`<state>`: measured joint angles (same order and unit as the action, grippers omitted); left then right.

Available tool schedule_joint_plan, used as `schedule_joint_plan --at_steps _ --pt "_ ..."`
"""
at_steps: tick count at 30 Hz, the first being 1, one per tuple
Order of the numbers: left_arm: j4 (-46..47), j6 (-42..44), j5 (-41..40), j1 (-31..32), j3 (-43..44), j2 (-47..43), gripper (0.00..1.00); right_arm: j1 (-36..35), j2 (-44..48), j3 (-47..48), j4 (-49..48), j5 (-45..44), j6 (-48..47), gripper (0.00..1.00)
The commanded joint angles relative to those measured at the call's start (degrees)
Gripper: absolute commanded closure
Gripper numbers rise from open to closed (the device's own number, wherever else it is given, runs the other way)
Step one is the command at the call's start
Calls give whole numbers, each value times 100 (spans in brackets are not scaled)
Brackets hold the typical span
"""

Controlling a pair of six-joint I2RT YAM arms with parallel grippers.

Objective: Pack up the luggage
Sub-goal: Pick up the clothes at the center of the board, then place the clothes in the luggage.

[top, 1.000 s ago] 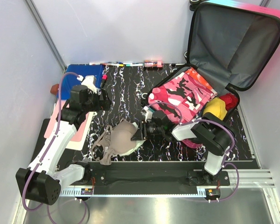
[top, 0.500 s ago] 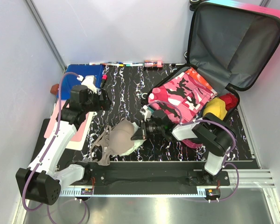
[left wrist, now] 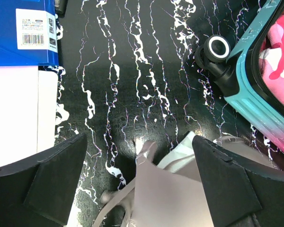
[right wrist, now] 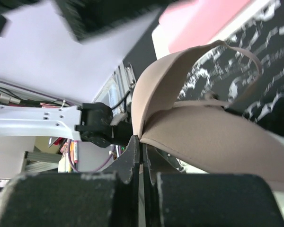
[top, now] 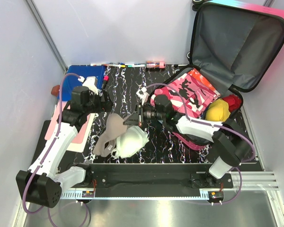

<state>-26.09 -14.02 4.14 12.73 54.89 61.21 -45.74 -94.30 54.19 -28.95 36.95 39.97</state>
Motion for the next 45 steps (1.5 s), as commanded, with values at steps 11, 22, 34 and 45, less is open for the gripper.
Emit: schedule_joint_plan --at_steps 11,22,34,45 --pt "183 -30 52 19 48 -180 1 829 2037 785 2004 -574 -1437 100" --pt "192 -66 140 19 56 -136 1 1515 3812 1760 5212 -2733 -2949 100" --pt "209 -127 289 28 48 -118 1 1524 4745 2350 6840 -4784 -3241 100" --pt "218 -136 315 72 21 -83 1 1524 4816 1964 7184 -5584 -3250 100"
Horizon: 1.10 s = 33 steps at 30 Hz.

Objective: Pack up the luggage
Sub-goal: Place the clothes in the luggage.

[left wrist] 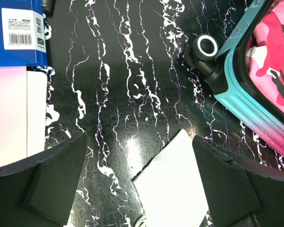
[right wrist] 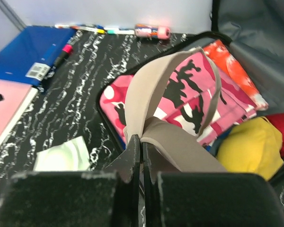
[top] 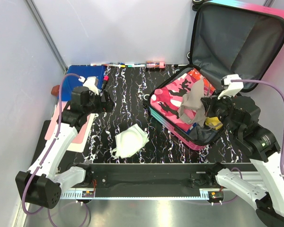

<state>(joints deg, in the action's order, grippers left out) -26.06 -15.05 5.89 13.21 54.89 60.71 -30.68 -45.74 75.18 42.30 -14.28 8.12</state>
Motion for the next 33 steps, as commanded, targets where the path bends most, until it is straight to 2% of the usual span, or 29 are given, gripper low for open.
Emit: schedule_joint_plan --at_steps 1,17,27,33 --pt "225 -33 132 23 21 -24 1 27 -67 -196 59 -479 -39 100" --pt "216 -16 97 41 30 11 1 325 -788 -1839 -355 -760 945 100" --pt "216 -7 114 41 30 11 1 369 -472 -2788 -416 -778 2324 100" --pt "225 -16 132 41 30 20 1 378 -568 -3263 -678 -936 2528 100"
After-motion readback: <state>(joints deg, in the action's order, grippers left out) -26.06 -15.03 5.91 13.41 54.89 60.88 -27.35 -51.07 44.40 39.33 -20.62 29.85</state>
